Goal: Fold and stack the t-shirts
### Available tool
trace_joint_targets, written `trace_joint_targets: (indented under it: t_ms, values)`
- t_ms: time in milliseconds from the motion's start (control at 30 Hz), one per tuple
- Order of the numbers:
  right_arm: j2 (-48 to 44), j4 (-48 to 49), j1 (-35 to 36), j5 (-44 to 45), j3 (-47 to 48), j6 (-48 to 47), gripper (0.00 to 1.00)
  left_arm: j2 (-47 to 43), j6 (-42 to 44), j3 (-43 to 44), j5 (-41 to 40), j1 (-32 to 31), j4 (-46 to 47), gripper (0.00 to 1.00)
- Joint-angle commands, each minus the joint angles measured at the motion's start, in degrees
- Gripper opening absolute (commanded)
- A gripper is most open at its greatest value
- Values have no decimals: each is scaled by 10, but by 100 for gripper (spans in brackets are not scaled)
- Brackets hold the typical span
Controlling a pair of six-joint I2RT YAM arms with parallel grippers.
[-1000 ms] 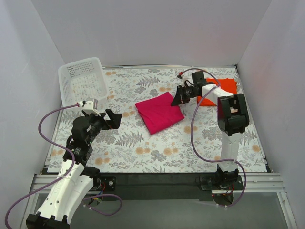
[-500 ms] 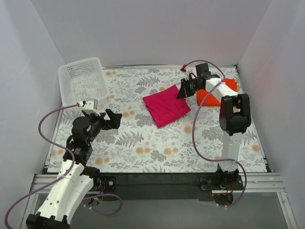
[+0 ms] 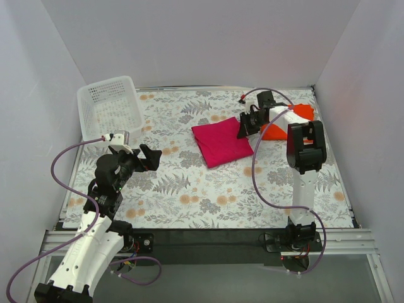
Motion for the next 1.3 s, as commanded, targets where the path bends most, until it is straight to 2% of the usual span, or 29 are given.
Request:
trace_joint_targets:
  t_ms: [0, 67, 100, 167, 200, 300, 367, 500, 700, 933, 1067, 1267]
  values:
    - [18, -10, -5, 9, 29, -11, 12, 0, 9, 3, -5, 2, -2, 97]
    - [20, -11, -8, 11, 30, -12, 20, 1, 10, 3, -5, 2, -2, 97]
    - [19, -11, -9, 13, 29, -12, 30, 0, 9, 3, -6, 2, -2, 97]
    - [14, -11, -14, 14, 25, -12, 40, 0, 10, 3, -4, 2, -2, 97]
    - [12, -10, -14, 16, 24, -11, 49, 0, 9, 3, -4, 2, -2, 97]
    - [9, -8, -23, 1, 21, -3, 67, 1, 9, 3, -3, 2, -2, 97]
    - [16, -9, -25, -19, 22, 4, 72, 1, 9, 4, -3, 2, -1, 96]
    - [42, -11, -24, -54, 28, 21, 74, 3, 11, 3, -2, 2, -1, 97]
    - [59, -11, -2, -96, 8, 31, 74, 5, 10, 3, -3, 2, 0, 97]
    - [68, -7, 16, -49, 6, 48, 71, 6, 10, 3, -3, 2, 0, 96]
    - [76, -1, 19, -34, -5, 63, 62, 5, 10, 3, -4, 2, 0, 97]
    - [79, 4, 18, -59, -8, 62, 26, 4, 11, 3, -2, 2, -1, 96]
